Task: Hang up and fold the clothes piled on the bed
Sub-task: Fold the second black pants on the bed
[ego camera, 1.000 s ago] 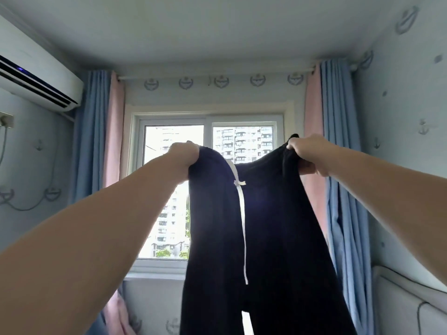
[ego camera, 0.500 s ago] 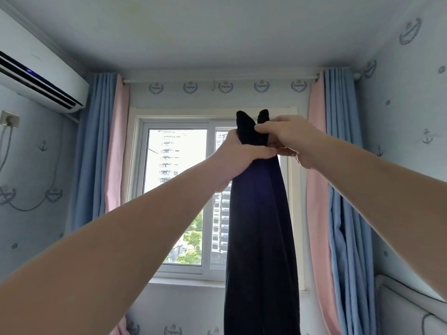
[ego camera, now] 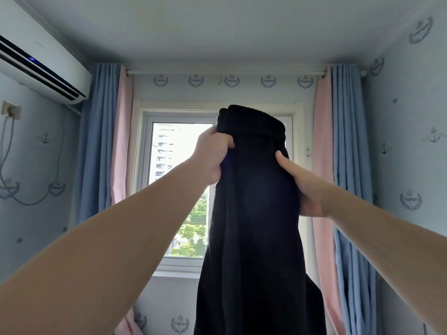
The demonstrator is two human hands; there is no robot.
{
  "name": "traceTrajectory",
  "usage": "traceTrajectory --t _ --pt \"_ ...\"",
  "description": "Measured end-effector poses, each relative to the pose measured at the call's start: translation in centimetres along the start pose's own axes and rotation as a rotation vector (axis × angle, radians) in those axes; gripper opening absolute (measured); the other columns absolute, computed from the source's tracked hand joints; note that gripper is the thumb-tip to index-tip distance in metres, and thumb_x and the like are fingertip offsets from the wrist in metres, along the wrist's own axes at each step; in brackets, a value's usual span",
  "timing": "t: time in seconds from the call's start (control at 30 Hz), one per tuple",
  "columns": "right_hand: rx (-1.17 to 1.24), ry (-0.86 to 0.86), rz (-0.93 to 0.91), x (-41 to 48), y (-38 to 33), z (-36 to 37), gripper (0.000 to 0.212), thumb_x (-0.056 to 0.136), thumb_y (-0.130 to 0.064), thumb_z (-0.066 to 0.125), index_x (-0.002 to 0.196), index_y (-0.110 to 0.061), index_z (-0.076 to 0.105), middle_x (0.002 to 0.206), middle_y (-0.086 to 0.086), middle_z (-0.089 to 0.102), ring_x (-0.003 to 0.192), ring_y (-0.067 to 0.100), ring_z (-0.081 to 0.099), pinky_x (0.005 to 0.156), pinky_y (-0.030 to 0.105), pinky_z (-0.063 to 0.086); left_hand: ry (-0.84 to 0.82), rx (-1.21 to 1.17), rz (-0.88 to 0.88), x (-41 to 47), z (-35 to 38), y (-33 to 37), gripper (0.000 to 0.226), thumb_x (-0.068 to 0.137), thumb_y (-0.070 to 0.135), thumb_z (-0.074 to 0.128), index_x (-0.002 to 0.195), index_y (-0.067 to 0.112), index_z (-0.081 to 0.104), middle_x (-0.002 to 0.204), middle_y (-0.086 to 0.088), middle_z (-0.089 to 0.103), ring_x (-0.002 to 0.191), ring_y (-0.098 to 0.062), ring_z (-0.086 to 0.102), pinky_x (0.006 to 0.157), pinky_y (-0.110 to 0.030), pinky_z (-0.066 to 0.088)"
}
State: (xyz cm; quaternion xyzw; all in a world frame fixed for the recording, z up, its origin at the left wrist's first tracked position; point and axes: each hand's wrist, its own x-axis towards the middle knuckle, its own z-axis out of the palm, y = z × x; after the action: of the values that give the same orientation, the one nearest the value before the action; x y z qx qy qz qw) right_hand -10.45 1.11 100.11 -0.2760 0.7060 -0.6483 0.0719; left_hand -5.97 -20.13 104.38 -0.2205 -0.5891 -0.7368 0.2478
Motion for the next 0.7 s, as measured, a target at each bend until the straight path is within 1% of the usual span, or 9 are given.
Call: traceTrajectory --t 0.07,0.17,0.23,0.3,0.37,0.43,0.5,0.57,0.7 --pt "0.053 0.007 -0.018 0.8 0.6 1.5 0.067 0.064 -0.062 0.085 0.116 -0.02 0.076 0.127 0.004 0.07 0.115 0.025 0.068 0.087 0.04 0.06 0.034 0.024 -0.034 0.2 -2.3 0.5 0.03 0.074 -0.008 0.048 0.091 0.011 0.064 0.087 -0.01 0.064 0.077 -0.029 0.062 0.07 -0.038 0.057" --pt "0.079 0.171 -0.059 1.9 0.1 3.9 0.054 0.073 -0.042 0.081 0.117 -0.011 0.074 0.117 0.008 0.074 0.103 0.026 0.073 0.075 0.037 0.062 0.066 0.095 -0.066 0.4 -6.4 1.1 0.029 0.071 -0.004 0.051 0.092 0.013 0.063 0.092 -0.011 0.061 0.084 -0.028 0.057 0.086 -0.046 0.052" --pt "0.043 0.288 -0.098 2.7 -0.4 5.8 0.049 0.077 -0.029 0.081 0.121 -0.009 0.069 0.112 0.007 0.076 0.099 0.026 0.075 0.076 0.036 0.062 0.079 0.153 -0.06 0.3 -9.0 1.3 0.03 0.07 -0.005 0.051 0.091 0.011 0.063 0.091 -0.011 0.059 0.083 -0.028 0.055 0.083 -0.045 0.05" --pt "-0.024 0.39 -0.18 3.3 -0.9 8.1 0.039 0.081 -0.02 0.081 0.116 -0.01 0.069 0.106 0.004 0.077 0.094 0.023 0.075 0.076 0.034 0.06 0.101 0.207 -0.045 0.1 -11.4 1.4 0.028 0.07 -0.006 0.052 0.089 0.011 0.063 0.088 -0.01 0.055 0.081 -0.027 0.051 0.077 -0.04 0.045" --pt "-0.101 0.469 -0.242 3.8 -1.2 10.6 0.024 0.083 -0.017 0.08 0.106 -0.017 0.071 0.098 -0.003 0.079 0.087 0.016 0.076 0.068 0.026 0.059 0.125 0.233 -0.035 -0.2 -13.7 1.7 0.024 0.071 -0.005 0.053 0.088 0.008 0.063 0.086 -0.009 0.054 0.08 -0.027 0.049 0.074 -0.039 0.042" --pt "-0.138 0.505 -0.279 4.0 -1.5 13.0 0.016 0.085 -0.017 0.079 0.098 -0.023 0.071 0.093 -0.009 0.078 0.078 0.008 0.075 0.058 0.018 0.056 0.153 0.252 -0.015 -0.5 -15.7 2.2 0.02 0.073 -0.006 0.054 0.089 0.0 0.064 0.083 -0.008 0.056 0.077 -0.026 0.051 0.072 -0.036 0.044" --pt "-0.136 0.518 -0.304 4.1 -1.9 15.4 0.013 0.088 -0.016 0.077 0.095 -0.024 0.07 0.09 -0.01 0.078 0.073 0.005 0.074 0.053 0.015 0.054 0.184 0.27 0.002 -0.9 -17.5 3.0 0.022 0.075 -0.006 0.054 0.089 0.005 0.067 0.081 -0.003 0.06 0.076 -0.024 0.053 0.07 -0.033 0.046" --pt "-0.141 0.522 -0.314 3.8 -2.5 17.7 0.011 0.089 -0.016 0.076 0.094 -0.025 0.07 0.088 -0.011 0.077 0.072 0.005 0.074 0.052 0.015 0.054 0.208 0.268 0.009 -1.7 -19.1 3.9 0.027 0.075 -0.006 0.054 0.088 0.013 0.068 0.084 -0.002 0.063 0.079 -0.022 0.056 0.069 -0.032 0.048" --pt "-0.143 0.508 -0.337 2.4 -3.7 22.2 0.012 0.089 -0.018 0.075 0.09 -0.027 0.069 0.086 -0.012 0.076 0.072 0.005 0.074 0.054 0.015 0.054 0.246 0.243 0.02 -4.3 -22.3 6.5 0.032 0.076 -0.009 0.054 0.086 0.019 0.066 0.1 -0.007 0.068 0.097 -0.029 0.063 0.087 -0.043 0.056"
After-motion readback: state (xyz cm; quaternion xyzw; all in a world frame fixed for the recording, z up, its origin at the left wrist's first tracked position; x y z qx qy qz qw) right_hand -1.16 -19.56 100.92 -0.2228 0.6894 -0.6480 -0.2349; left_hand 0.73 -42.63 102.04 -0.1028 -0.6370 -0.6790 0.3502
